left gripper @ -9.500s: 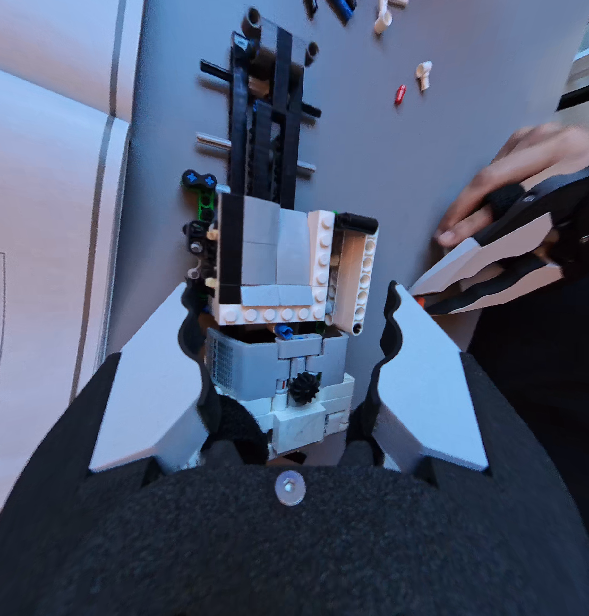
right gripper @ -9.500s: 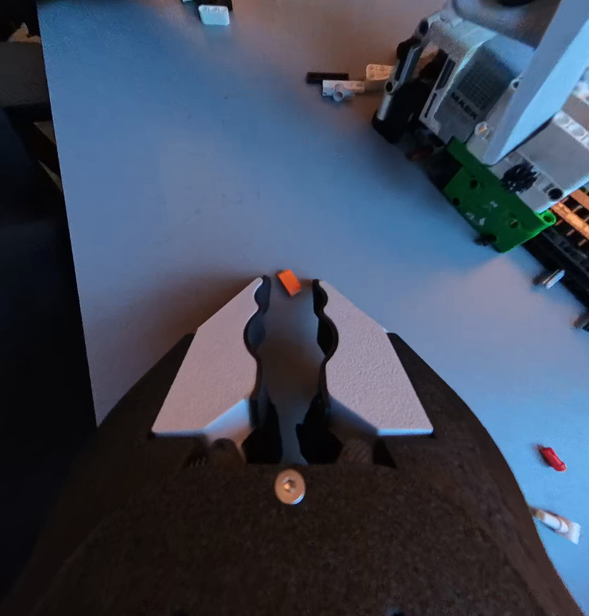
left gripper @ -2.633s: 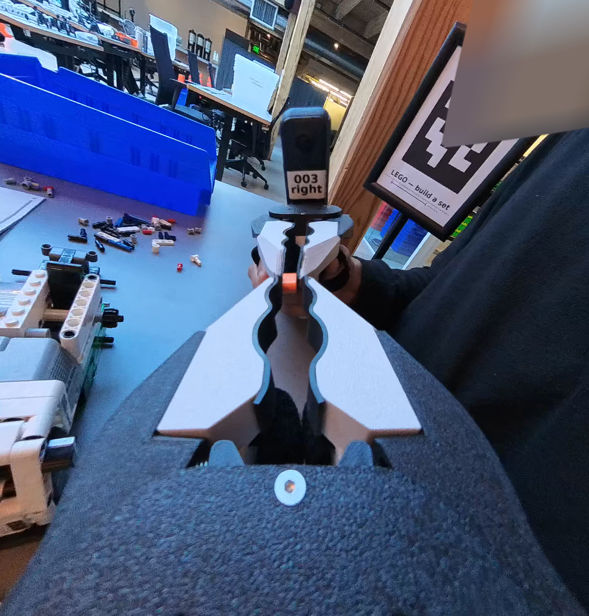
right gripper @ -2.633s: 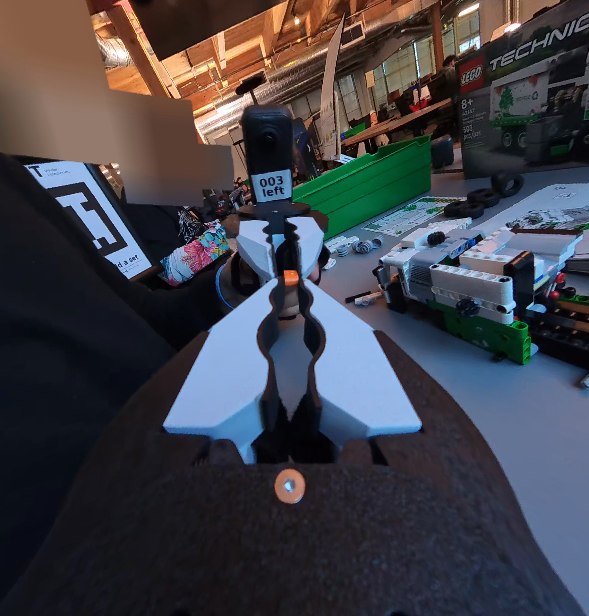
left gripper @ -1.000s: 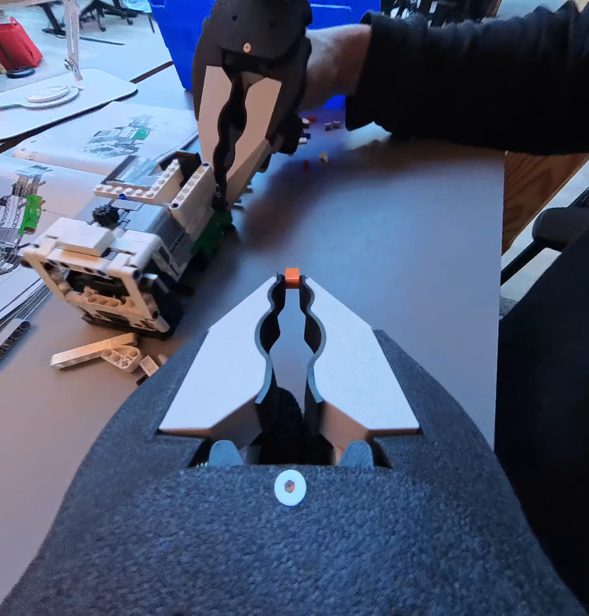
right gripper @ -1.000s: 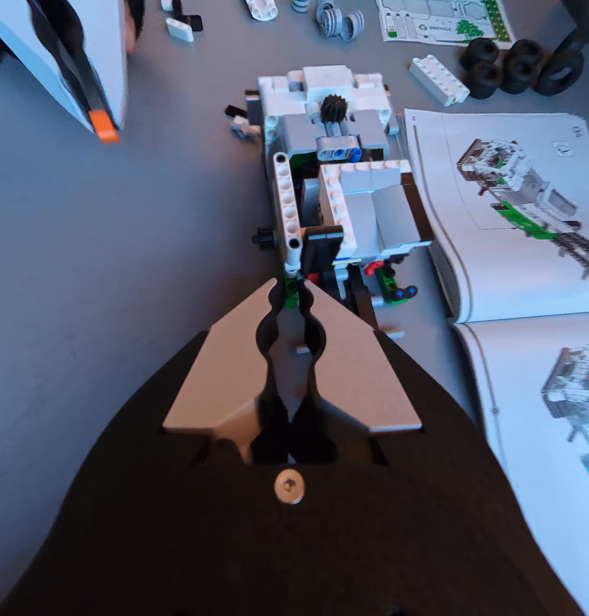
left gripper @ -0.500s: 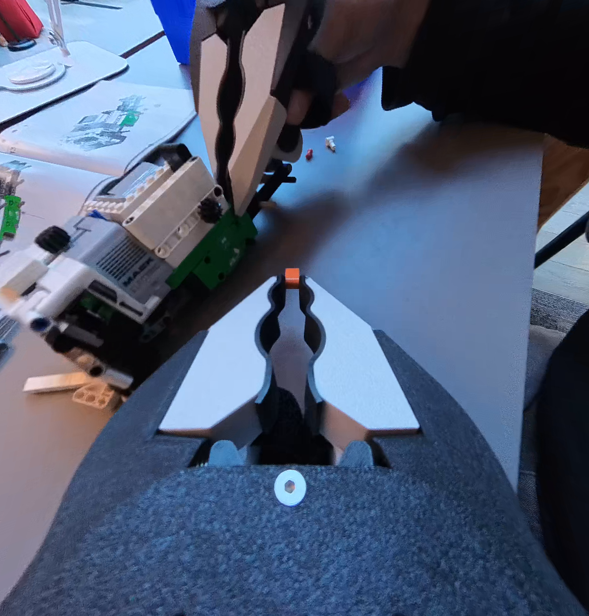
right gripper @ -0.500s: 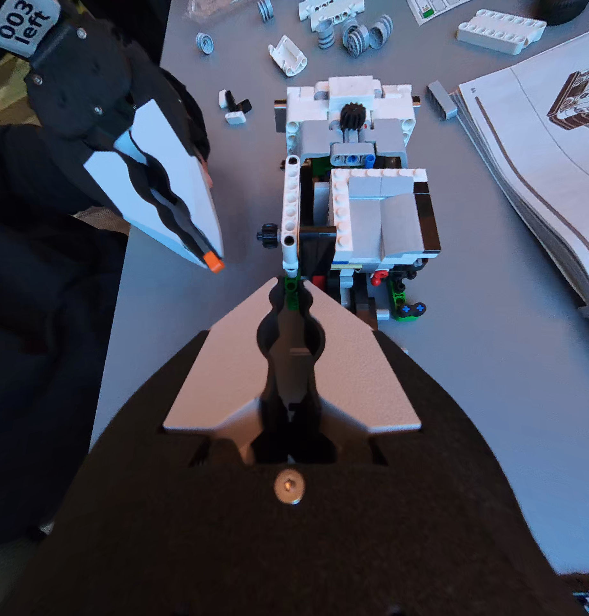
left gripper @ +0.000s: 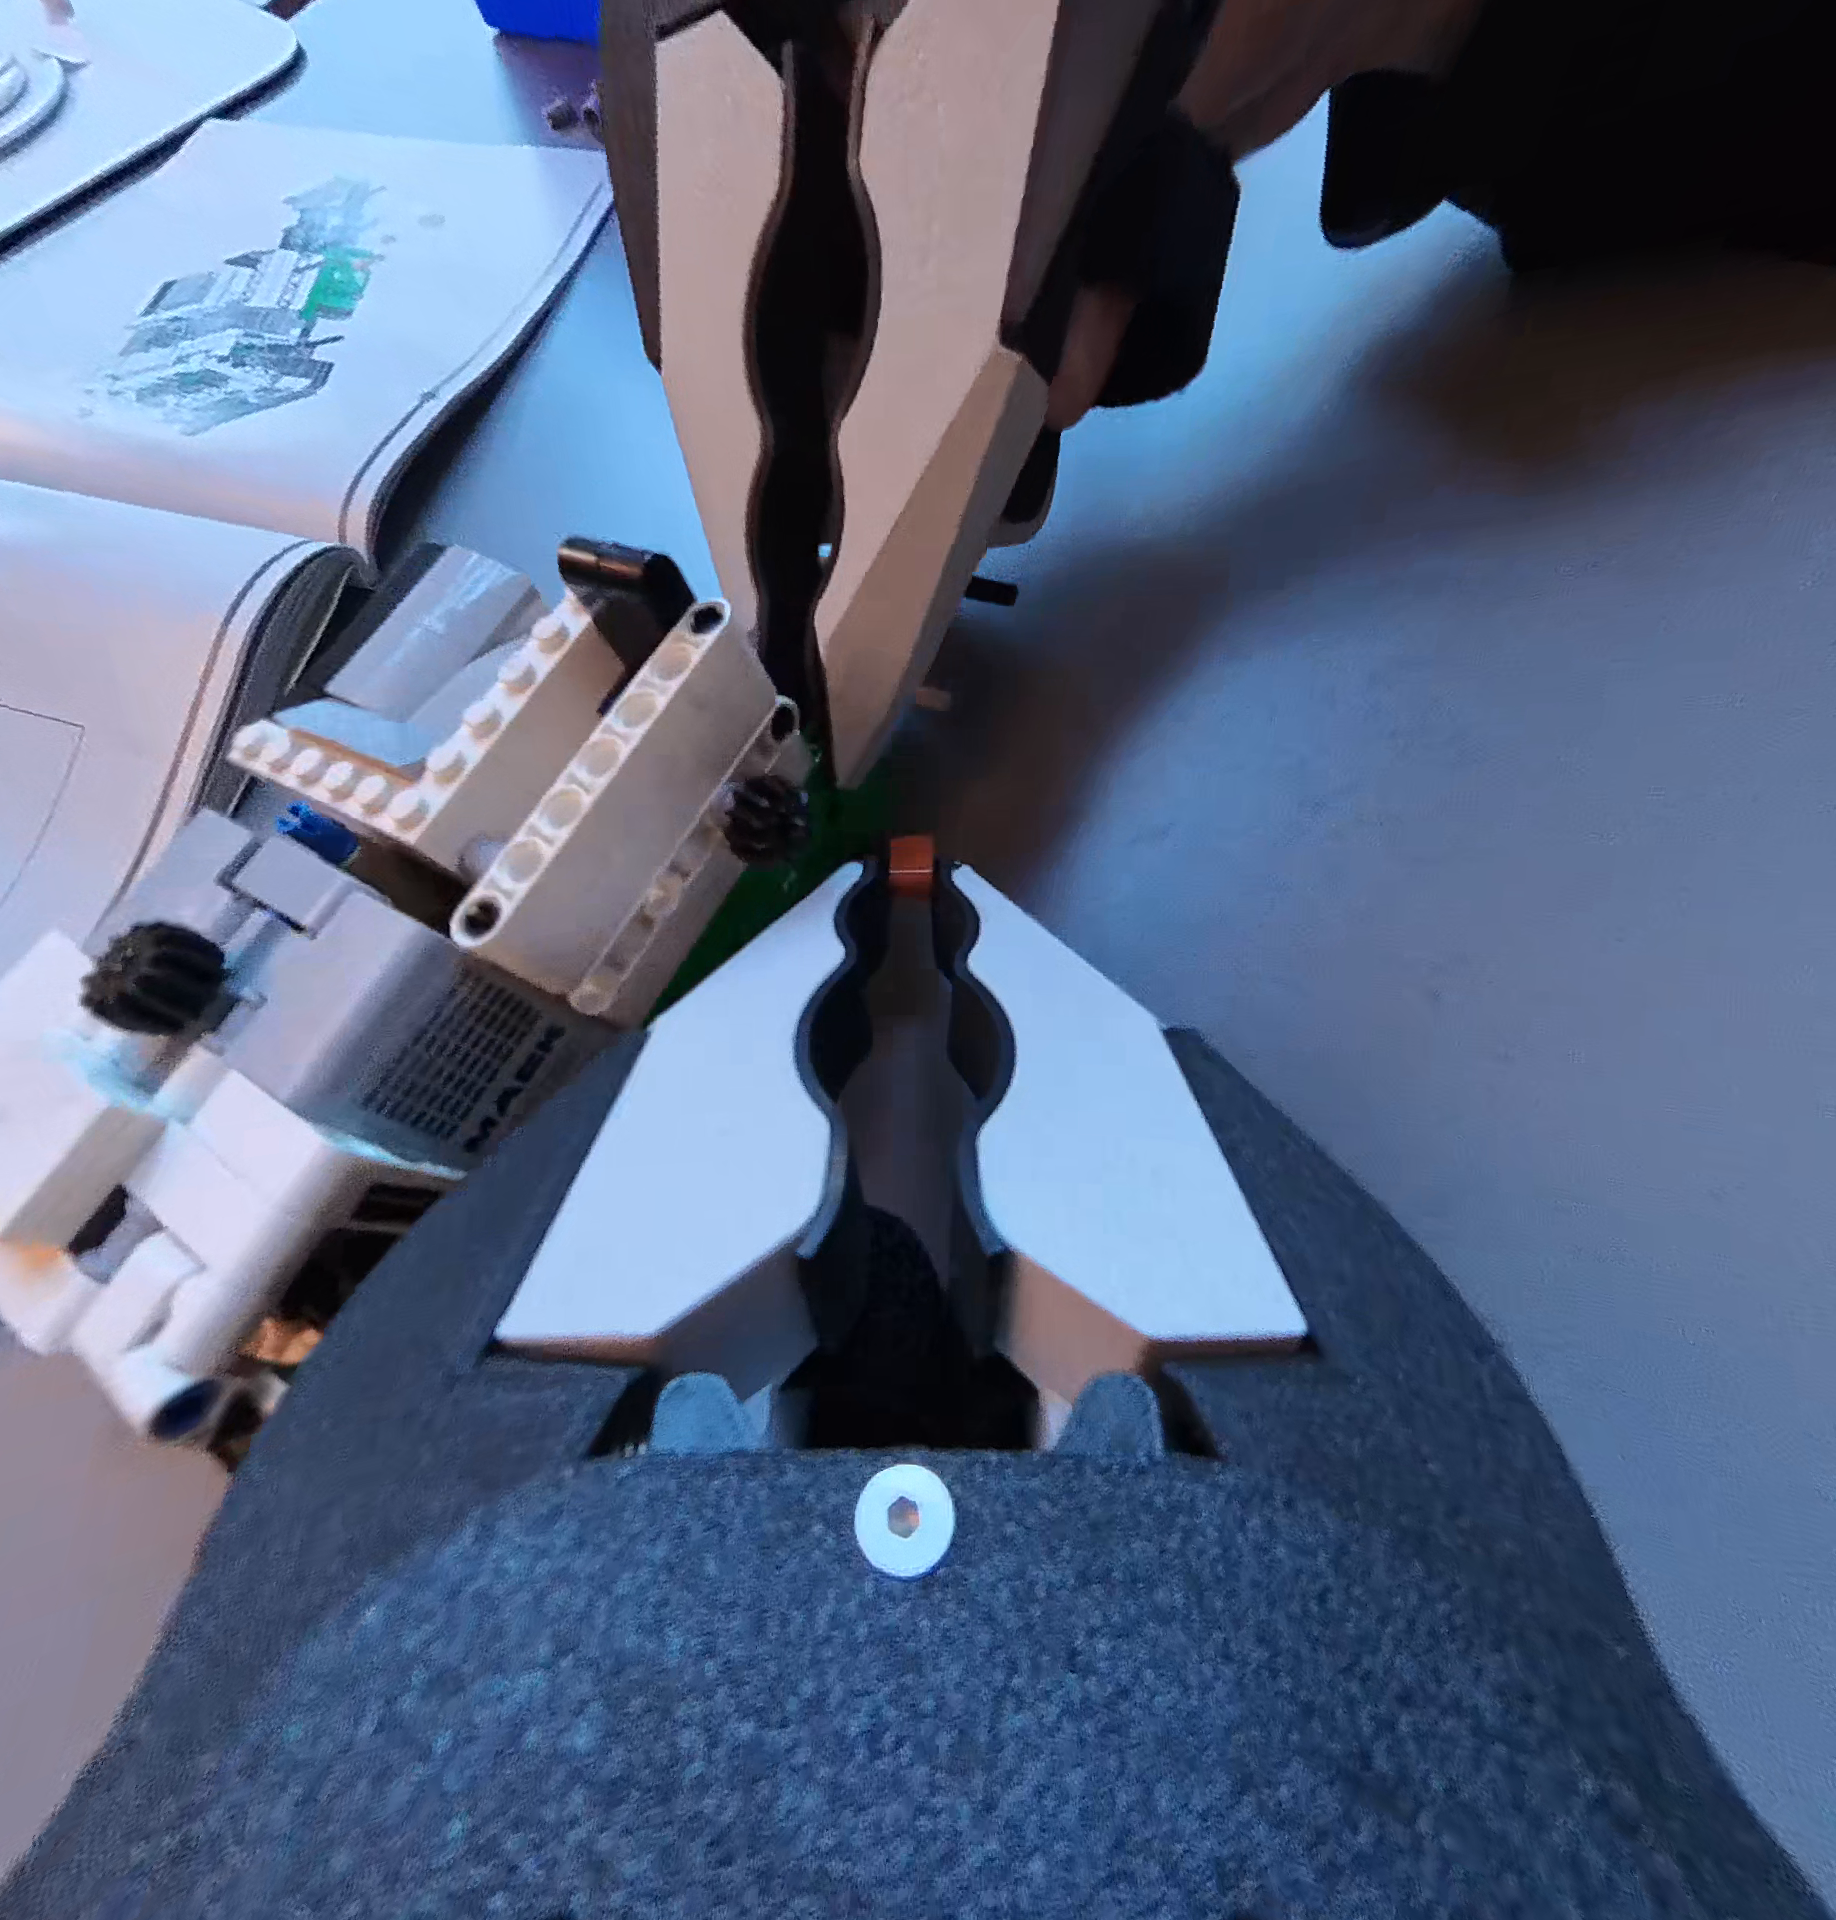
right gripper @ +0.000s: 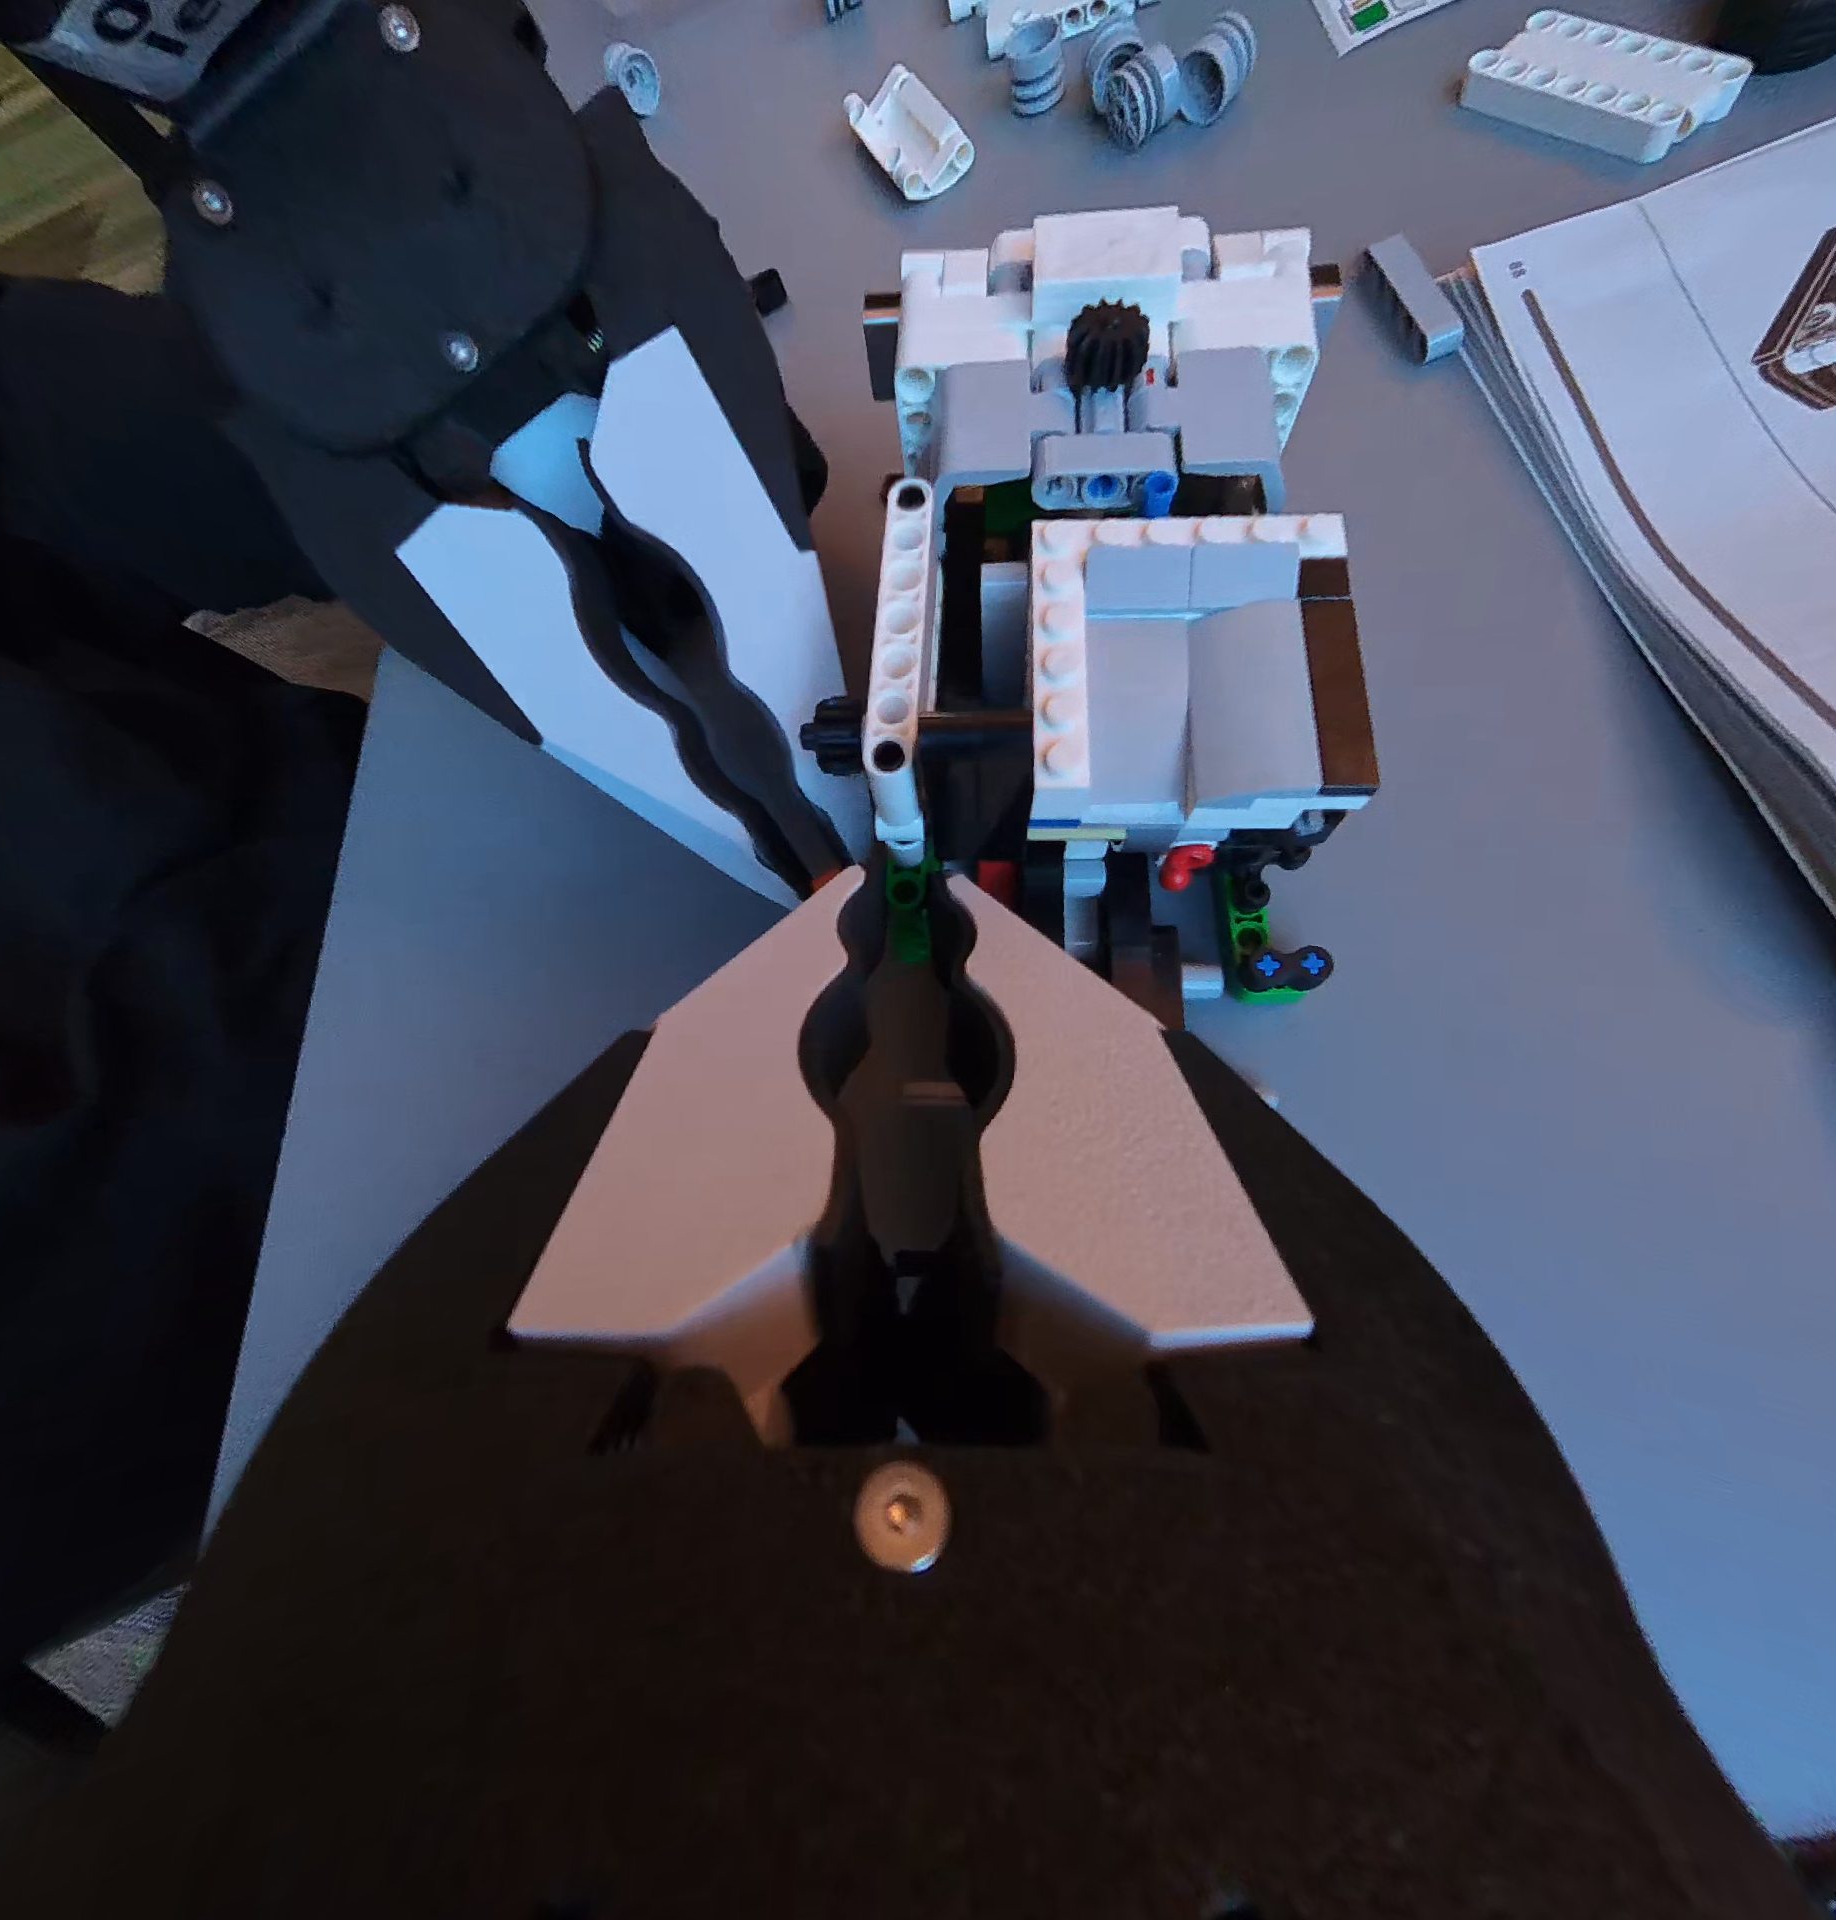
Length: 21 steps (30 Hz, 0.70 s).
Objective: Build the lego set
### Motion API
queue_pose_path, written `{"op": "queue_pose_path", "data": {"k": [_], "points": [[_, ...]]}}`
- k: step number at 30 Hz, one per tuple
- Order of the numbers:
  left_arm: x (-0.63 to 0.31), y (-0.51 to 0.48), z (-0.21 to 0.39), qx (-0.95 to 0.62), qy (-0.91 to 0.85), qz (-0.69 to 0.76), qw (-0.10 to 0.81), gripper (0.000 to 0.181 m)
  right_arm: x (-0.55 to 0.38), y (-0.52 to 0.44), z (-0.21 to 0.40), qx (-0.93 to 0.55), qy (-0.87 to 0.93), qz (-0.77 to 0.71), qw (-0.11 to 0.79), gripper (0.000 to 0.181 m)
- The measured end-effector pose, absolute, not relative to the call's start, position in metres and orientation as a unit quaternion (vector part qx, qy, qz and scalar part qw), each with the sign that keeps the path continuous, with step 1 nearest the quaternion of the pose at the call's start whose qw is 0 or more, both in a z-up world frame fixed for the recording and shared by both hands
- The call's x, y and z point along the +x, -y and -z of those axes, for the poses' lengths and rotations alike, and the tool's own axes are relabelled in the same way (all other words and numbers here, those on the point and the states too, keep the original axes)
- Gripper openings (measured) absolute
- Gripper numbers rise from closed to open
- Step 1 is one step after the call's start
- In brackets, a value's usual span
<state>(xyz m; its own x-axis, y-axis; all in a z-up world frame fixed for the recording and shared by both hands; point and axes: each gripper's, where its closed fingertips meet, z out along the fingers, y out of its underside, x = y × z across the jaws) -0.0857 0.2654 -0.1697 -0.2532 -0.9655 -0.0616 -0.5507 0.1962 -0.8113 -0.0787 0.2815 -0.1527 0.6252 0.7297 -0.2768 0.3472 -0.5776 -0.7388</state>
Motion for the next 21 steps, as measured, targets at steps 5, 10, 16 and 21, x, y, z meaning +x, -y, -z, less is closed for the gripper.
{"op": "queue_pose_path", "data": {"k": [5, 10, 16, 21], "points": [[-0.090, -0.266, 0.181, -0.511, -0.749, 0.288, 0.309, 0.007, -0.079, -0.279, 0.159, -0.836, 0.357, -0.254, 0.330, 0.007], [-0.092, -0.263, 0.187, -0.496, -0.766, 0.265, 0.311, 0.007, -0.083, -0.276, 0.159, -0.828, 0.369, -0.260, 0.334, 0.007], [-0.097, -0.260, 0.183, -0.483, -0.773, 0.271, 0.311, 0.007, -0.085, -0.270, 0.158, -0.821, 0.383, -0.263, 0.331, 0.017], [-0.098, -0.260, 0.181, -0.469, -0.784, 0.263, 0.310, 0.007, -0.072, -0.271, 0.148, -0.816, 0.409, -0.191, 0.362, 0.056]]}}
